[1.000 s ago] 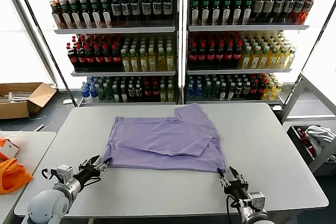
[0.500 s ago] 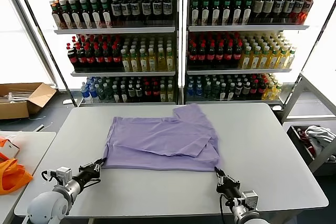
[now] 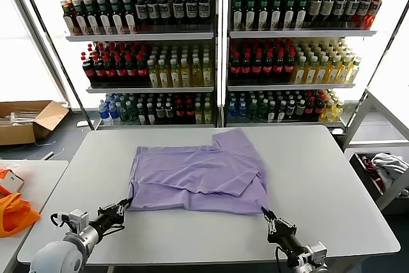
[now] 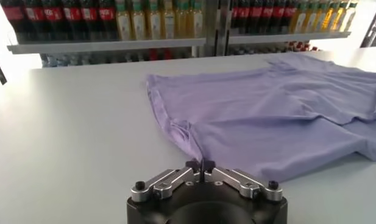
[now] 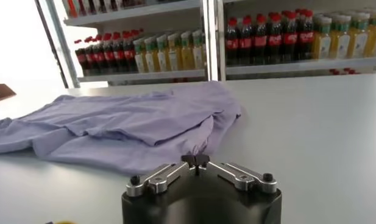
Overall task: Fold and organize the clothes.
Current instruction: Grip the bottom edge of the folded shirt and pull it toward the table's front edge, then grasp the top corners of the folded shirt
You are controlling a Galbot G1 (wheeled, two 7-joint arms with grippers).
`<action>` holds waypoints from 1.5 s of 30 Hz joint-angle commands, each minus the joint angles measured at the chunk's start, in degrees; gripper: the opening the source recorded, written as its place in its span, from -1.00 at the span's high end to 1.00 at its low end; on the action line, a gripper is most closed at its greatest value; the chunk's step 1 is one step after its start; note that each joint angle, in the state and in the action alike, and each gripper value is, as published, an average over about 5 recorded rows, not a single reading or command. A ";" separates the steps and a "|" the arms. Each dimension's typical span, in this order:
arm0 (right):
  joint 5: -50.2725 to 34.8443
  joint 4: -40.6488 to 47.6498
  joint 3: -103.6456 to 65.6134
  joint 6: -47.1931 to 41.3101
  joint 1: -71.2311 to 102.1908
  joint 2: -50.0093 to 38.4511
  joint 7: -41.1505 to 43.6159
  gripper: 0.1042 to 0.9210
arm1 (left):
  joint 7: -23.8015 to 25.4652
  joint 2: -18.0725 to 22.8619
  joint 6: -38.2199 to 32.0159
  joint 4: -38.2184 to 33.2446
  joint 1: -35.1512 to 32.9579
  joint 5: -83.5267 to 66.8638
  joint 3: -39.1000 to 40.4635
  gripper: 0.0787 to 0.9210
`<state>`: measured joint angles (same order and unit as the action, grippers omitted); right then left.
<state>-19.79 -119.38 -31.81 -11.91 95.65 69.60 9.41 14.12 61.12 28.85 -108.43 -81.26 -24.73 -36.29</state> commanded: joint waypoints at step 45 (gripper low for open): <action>-9.40 1.57 -10.20 -10.86 -15.95 -10.18 5.59 -0.26 | 5.78 -8.08 -2.71 -6.85 -4.72 0.75 -9.31 -0.36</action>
<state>-24.98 -125.28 -44.62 -13.84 101.25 63.82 12.57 17.58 62.70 26.89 -126.11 -99.69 -20.86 -50.71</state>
